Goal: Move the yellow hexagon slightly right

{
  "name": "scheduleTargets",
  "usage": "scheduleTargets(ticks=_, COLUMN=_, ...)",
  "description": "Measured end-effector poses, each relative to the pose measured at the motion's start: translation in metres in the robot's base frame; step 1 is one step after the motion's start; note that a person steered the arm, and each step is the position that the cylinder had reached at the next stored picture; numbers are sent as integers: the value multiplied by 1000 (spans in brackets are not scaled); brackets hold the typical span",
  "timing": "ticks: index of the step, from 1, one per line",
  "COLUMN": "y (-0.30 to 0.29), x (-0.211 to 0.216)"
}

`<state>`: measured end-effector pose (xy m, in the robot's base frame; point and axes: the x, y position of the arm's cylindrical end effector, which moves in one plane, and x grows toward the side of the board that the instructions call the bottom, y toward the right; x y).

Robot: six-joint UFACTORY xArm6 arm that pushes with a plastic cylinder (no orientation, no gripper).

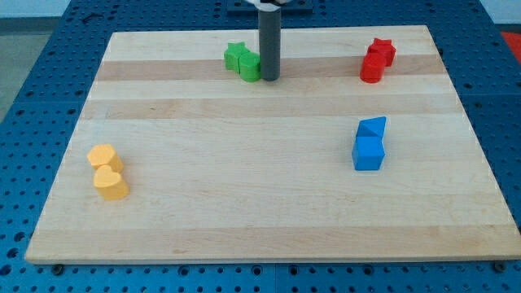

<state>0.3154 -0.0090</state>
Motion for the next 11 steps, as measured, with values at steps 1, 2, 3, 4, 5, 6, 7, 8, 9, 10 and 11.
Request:
scheduleTargets(ticks=1, y=-10, x=-3)
scheduleTargets(ticks=2, y=-6, x=-3)
scheduleTargets(ticks=3, y=-20, x=39)
scheduleTargets(ticks=4, y=-79, x=60)
scheduleTargets(ticks=5, y=-135, x=55)
scheduleTargets(ticks=6, y=-137, x=54)
scheduleTargets(ticks=7, y=-179, x=62)
scheduleTargets(ticks=8, y=-253, x=71)
scheduleTargets(ticks=9, y=-296, x=76)
scheduleTargets(ticks=10, y=-296, x=104)
scheduleTargets(ticks=11, y=-286, x=167)
